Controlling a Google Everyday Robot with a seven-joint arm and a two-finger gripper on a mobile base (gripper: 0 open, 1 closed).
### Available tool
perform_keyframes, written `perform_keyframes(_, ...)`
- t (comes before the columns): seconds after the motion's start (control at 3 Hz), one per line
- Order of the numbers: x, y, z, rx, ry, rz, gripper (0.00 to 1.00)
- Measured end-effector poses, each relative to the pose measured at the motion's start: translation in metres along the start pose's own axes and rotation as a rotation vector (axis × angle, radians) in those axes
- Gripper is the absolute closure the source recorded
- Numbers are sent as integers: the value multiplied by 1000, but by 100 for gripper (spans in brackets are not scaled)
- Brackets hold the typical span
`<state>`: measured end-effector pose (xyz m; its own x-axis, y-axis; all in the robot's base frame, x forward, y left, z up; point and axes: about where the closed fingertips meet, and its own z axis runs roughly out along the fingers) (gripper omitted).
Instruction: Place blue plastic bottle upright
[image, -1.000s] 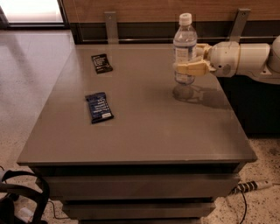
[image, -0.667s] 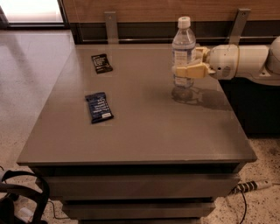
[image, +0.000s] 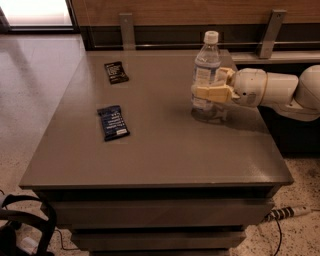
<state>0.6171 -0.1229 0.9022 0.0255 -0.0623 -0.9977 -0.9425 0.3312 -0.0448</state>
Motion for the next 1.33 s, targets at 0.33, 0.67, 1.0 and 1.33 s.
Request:
perform_keyframes(0.33, 5, 6, -1, 16, -28, 13, 100)
perform_keyframes(0.67, 16, 16, -5, 44, -5, 24, 100)
perform_keyframes(1.0, 22, 19, 0, 43, -3, 16, 100)
perform_keyframes(1.33, 29, 21, 6, 33, -11, 3, 100)
